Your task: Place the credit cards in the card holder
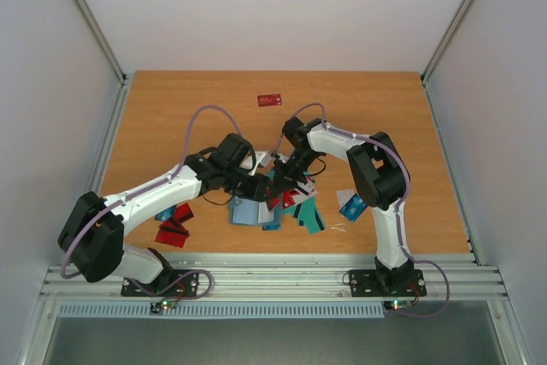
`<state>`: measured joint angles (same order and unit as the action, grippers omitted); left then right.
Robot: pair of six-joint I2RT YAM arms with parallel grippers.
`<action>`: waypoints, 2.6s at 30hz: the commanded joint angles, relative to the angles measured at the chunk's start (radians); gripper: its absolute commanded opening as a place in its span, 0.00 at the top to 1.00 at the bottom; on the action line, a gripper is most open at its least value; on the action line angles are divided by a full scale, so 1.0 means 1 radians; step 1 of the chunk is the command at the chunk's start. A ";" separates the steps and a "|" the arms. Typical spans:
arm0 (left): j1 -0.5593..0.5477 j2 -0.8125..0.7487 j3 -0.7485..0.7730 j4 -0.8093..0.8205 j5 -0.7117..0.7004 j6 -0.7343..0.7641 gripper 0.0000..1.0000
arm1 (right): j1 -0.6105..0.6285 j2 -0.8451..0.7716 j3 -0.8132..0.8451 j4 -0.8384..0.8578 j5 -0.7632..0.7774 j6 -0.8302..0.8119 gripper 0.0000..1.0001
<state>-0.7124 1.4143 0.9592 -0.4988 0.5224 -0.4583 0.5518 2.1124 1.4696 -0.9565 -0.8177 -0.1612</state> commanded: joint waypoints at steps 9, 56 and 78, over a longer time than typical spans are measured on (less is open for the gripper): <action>0.031 0.040 -0.119 -0.136 -0.290 0.020 0.59 | 0.008 -0.026 -0.061 0.038 -0.014 -0.055 0.99; 0.035 -0.055 -0.260 -0.171 -0.399 -0.088 0.70 | 0.076 -0.075 -0.209 0.214 -0.086 -0.060 0.99; 0.037 0.020 -0.331 -0.064 -0.336 -0.115 0.73 | 0.077 -0.037 -0.204 0.280 -0.153 -0.005 0.99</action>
<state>-0.6746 1.4006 0.6708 -0.6350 0.1532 -0.5560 0.6163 2.0483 1.2484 -0.6956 -0.9508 -0.1764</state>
